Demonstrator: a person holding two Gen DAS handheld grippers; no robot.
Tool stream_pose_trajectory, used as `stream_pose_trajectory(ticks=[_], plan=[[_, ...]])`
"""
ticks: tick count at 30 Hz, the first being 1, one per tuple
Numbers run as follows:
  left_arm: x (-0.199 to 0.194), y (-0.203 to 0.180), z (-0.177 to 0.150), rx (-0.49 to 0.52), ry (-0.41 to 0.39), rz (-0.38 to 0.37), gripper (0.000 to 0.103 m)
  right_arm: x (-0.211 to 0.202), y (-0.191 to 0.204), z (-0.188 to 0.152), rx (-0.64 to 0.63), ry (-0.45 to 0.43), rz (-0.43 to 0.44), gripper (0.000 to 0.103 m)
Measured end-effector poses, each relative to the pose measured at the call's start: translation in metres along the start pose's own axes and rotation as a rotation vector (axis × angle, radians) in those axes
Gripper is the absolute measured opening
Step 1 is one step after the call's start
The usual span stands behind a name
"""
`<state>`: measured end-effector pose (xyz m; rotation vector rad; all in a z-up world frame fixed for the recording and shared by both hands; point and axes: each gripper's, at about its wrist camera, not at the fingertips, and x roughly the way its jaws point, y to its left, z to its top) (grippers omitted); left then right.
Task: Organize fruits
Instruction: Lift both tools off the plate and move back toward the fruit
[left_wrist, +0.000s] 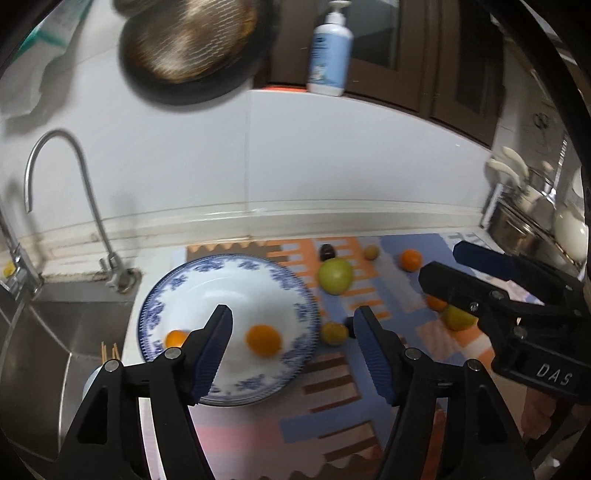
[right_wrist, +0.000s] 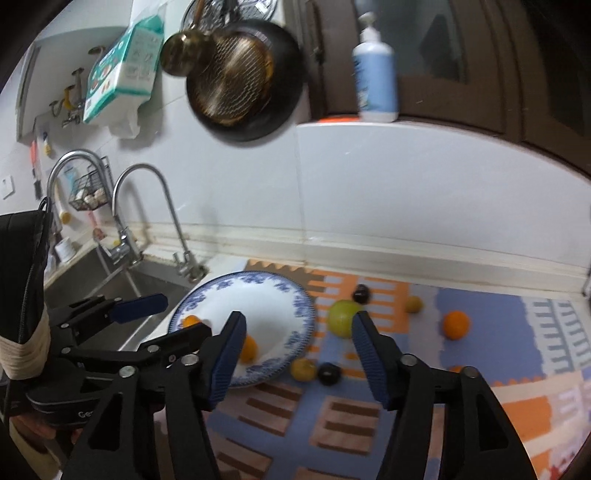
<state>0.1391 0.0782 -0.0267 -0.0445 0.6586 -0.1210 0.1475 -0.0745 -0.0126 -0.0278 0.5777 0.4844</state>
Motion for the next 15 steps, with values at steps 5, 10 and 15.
stream_pose_trajectory(ticks=[5,10,15], plan=[[0.000,-0.023,-0.001,0.037,-0.008,-0.035,0.067,-0.023,-0.017,-0.007,0.012,-0.021,-0.074,0.061],[0.007,-0.042,-0.003,0.094,-0.023,-0.043,0.067,-0.035,-0.035,-0.019,0.044,-0.018,-0.139,0.061],[0.022,-0.056,-0.006,0.158,-0.011,-0.035,0.067,-0.036,-0.052,-0.031,0.081,0.004,-0.219,0.061]])
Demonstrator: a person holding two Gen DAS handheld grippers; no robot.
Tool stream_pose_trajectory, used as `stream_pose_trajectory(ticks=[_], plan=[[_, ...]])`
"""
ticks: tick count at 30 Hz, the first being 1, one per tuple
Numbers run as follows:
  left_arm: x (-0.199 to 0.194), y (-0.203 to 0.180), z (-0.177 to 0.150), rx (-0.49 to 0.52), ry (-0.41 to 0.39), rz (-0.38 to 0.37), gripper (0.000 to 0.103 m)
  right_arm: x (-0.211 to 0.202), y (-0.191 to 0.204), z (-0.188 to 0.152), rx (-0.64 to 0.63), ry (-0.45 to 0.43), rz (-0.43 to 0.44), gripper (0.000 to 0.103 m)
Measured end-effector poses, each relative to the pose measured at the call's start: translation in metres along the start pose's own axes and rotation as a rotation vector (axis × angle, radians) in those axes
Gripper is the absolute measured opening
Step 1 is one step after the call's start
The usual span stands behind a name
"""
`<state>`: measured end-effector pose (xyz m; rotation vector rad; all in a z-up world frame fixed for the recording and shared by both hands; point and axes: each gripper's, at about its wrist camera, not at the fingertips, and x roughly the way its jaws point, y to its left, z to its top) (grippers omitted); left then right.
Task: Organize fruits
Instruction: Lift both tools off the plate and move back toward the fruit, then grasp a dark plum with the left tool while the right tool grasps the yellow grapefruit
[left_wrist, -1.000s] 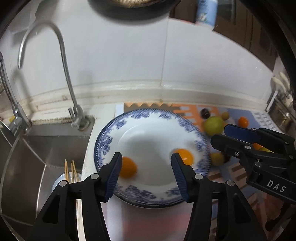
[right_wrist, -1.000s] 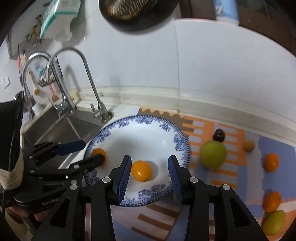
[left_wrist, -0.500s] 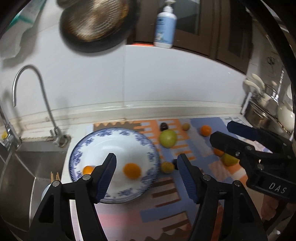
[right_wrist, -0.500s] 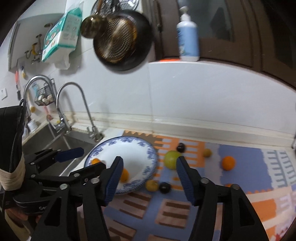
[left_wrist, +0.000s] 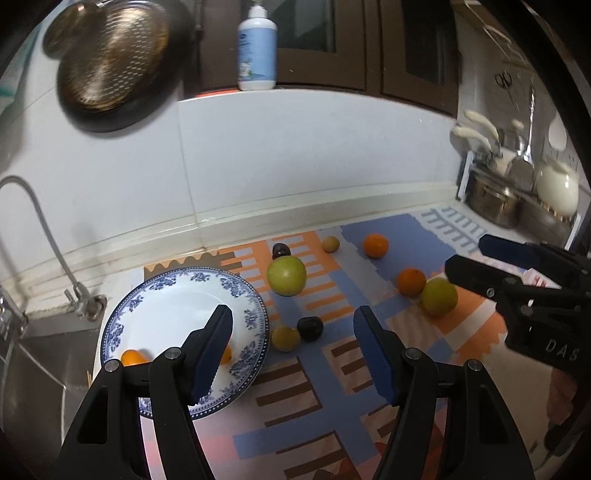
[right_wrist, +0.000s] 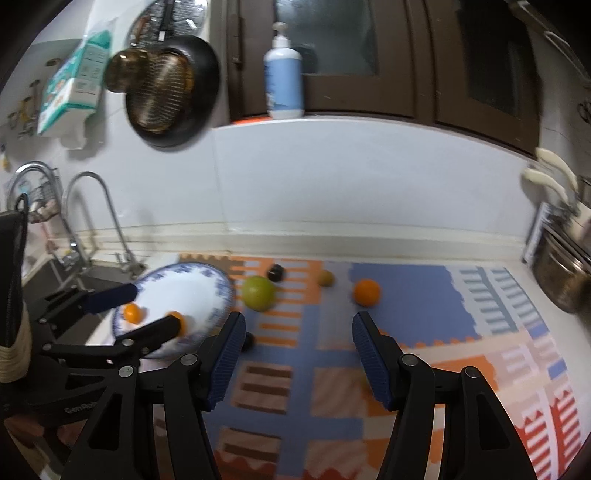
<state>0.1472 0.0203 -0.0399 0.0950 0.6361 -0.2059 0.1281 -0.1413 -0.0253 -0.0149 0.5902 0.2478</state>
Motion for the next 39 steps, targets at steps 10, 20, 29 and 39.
stream_pose_trajectory(ticks=[10,20,29,39], plan=[[0.038,-0.019,-0.005,0.143,0.059,0.009,0.065,0.023,-0.034,-0.024,0.090,0.087,-0.134,0.061],[0.086,-0.031,-0.012,0.272,0.171,0.019,0.054,0.059,-0.057,-0.044,0.186,0.202,-0.160,0.061],[0.108,-0.042,-0.019,0.359,0.222,0.050,0.044,0.081,-0.069,-0.055,0.224,0.252,-0.154,0.061],[0.120,-0.047,-0.015,0.400,0.247,0.053,0.031,0.092,-0.073,-0.057,0.232,0.261,-0.149,0.061]])
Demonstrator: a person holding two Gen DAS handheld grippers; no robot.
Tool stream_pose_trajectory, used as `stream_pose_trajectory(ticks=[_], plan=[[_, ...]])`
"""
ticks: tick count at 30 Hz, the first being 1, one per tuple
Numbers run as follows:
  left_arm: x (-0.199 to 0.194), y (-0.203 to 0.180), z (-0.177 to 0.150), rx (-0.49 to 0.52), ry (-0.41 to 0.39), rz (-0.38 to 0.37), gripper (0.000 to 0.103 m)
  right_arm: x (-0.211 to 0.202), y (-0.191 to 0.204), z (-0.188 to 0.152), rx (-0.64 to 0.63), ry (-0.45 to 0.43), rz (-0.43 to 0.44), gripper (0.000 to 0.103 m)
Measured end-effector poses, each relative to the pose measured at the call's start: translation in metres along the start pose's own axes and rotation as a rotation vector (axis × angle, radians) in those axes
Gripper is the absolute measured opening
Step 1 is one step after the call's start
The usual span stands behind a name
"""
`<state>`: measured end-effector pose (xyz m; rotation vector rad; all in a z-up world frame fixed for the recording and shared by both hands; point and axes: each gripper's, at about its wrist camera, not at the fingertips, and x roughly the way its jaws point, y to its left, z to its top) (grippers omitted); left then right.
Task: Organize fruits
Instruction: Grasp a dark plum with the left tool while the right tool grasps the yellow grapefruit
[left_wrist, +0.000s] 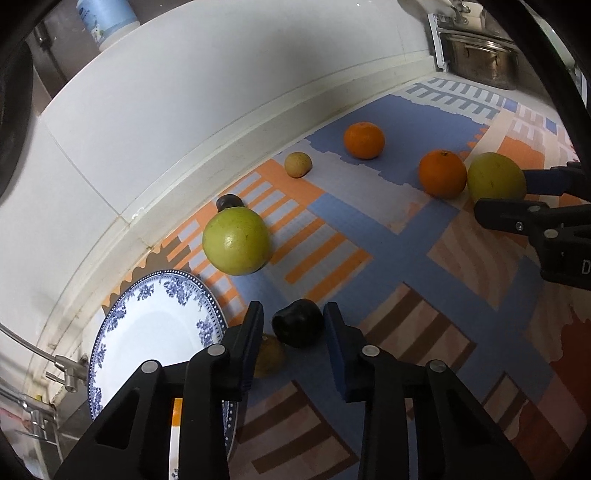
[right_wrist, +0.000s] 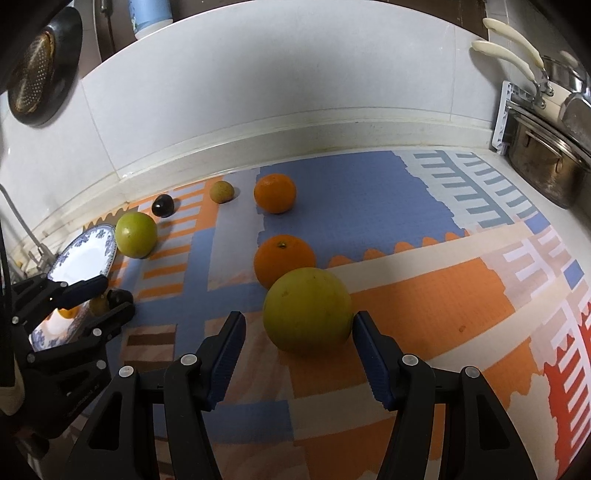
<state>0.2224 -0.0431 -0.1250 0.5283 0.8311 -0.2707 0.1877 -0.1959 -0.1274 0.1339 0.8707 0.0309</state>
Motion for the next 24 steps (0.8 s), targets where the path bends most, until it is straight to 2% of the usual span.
stream_pose_trajectory(ticks=[3,6,12,24], plan=[[0.001,-0.004,0.001,0.021,0.004,0.004,0.028,0.003,-0.001,0.000,0.003,0.006,0.006,0.060],[0.001,-0.004,0.001,0.025,0.000,0.009,0.028,0.004,-0.003,0.000,-0.001,0.004,-0.009,0.051],[-0.002,0.001,0.000,-0.031,-0.019,-0.017,0.027,0.003,-0.003,-0.001,-0.010,0.000,0.003,0.050],[-0.033,0.016,0.003,-0.147,-0.128,-0.054,0.027,-0.017,0.013,0.005,-0.060,-0.048,0.071,0.050]])
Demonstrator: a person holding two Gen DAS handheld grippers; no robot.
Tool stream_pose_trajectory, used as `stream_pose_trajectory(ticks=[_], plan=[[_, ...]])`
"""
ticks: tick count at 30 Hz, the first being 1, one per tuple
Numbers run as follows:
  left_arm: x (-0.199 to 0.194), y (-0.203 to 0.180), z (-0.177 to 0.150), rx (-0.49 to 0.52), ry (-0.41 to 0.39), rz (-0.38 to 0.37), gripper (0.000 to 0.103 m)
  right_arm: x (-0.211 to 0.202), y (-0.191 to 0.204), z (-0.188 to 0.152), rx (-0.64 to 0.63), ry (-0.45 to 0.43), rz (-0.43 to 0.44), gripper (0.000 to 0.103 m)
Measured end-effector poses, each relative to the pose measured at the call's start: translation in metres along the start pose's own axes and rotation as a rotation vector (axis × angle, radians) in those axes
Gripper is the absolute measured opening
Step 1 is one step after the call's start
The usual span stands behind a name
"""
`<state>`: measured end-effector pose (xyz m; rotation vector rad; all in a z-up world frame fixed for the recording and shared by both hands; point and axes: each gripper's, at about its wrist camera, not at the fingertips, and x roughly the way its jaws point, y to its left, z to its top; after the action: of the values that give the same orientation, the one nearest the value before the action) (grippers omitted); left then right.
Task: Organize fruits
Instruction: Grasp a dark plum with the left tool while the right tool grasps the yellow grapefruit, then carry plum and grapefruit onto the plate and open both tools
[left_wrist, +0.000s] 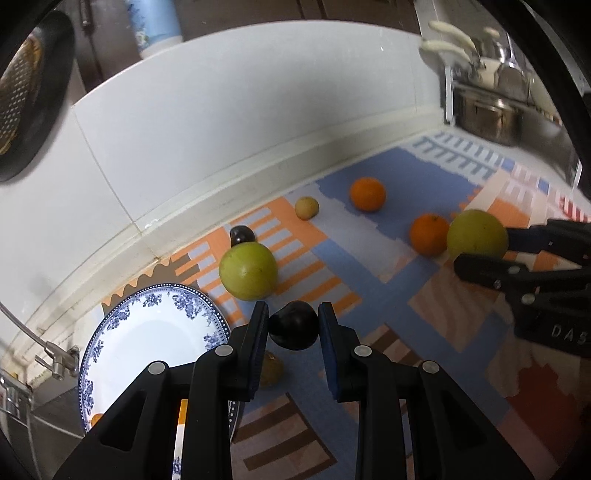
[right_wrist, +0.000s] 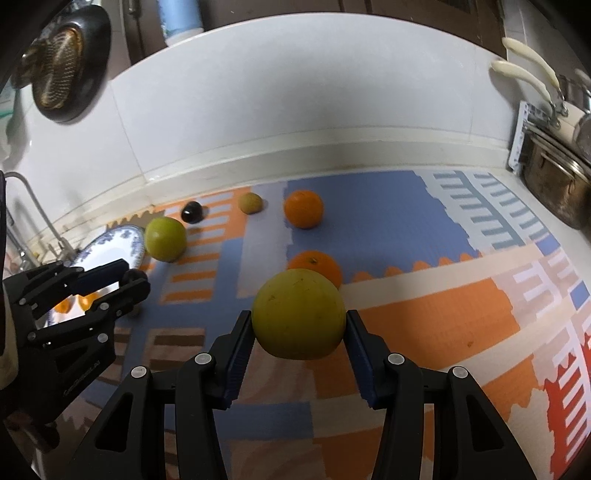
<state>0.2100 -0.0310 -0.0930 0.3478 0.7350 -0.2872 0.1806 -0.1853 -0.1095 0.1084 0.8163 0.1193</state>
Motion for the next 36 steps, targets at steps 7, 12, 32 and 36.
stream_pose_trajectory(ticks=[7,12,32,36], plan=[[-0.019,0.015,-0.002,-0.080,-0.036,-0.012,0.027,-0.014,0.016,0.006,-0.045,-0.026,0.039,0.050],[-0.035,0.027,-0.005,-0.135,-0.059,-0.006,0.027,-0.023,0.031,0.010,-0.085,-0.047,0.066,0.050],[-0.088,0.096,-0.037,-0.336,-0.123,0.125,0.027,-0.039,0.112,0.037,-0.256,-0.113,0.237,0.050],[-0.089,0.112,-0.043,-0.367,-0.118,0.158,0.027,-0.033,0.130,0.043,-0.285,-0.106,0.278,0.050]])
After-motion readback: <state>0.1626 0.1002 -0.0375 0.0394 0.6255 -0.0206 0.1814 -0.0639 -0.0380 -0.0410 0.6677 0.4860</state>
